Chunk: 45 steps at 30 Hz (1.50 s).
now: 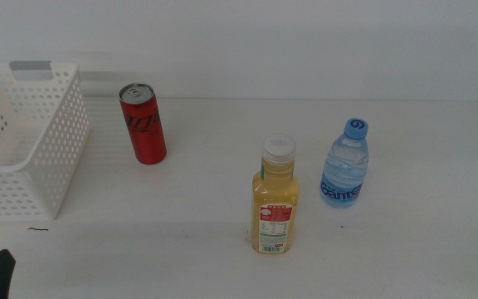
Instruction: Use arms to grab the bottles and put them into the dustbin to the left of the table.
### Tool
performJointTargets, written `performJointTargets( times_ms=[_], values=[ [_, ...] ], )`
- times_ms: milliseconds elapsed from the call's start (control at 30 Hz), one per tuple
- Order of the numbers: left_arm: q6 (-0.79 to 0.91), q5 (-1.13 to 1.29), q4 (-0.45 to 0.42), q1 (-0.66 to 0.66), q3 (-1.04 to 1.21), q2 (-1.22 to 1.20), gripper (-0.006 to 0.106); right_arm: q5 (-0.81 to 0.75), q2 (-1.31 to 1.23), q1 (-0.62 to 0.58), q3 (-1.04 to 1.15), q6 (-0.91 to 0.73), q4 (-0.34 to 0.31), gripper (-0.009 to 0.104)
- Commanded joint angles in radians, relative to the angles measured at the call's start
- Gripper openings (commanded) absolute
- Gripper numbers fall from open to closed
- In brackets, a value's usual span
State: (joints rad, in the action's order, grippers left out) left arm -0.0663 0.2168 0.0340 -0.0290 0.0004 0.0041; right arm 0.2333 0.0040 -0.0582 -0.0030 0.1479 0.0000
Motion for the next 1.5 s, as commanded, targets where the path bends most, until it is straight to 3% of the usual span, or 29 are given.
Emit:
performJointTargets(
  times_ms=[0,133,300,500,733,1167,1300,1467],
  values=[
    [-0.009,-0.024,0.007,-0.010,0.000,-0.004,0.093,-0.002,-0.004,0.008,0.003,-0.007,-0.013,0.087],
    [-0.009,-0.268,0.007,-0.080,0.000,0.234,0.093,-0.002,-0.004,0.008,0.003,-0.007,-0.013,0.087],
    [-0.009,-0.873,-0.034,-0.172,0.000,0.787,0.093,-0.002,-0.004,0.008,0.003,-0.007,-0.013,0.087],
    [-0.020,-1.438,-0.034,-0.182,0.000,1.337,0.093,-0.002,-0.004,0.008,0.003,-0.007,-0.013,0.087],
    [-0.088,-1.438,-0.096,-0.182,-0.052,1.625,0.093,-0.002,-0.004,0.008,0.003,-0.007,-0.013,0.087],
    [-0.070,-1.438,-0.112,-0.182,-0.204,1.637,0.093,-0.002,-0.004,0.008,0.003,-0.007,-0.013,0.087],
    [0.005,-1.438,-0.114,-0.182,-0.240,1.637,0.093,-0.002,-0.004,0.008,0.003,-0.007,-0.013,0.087],
    [0.005,-1.224,-0.140,-0.182,-0.353,1.657,0.093,-0.002,-0.004,0.008,0.003,-0.007,-0.013,0.087]
  ],
)
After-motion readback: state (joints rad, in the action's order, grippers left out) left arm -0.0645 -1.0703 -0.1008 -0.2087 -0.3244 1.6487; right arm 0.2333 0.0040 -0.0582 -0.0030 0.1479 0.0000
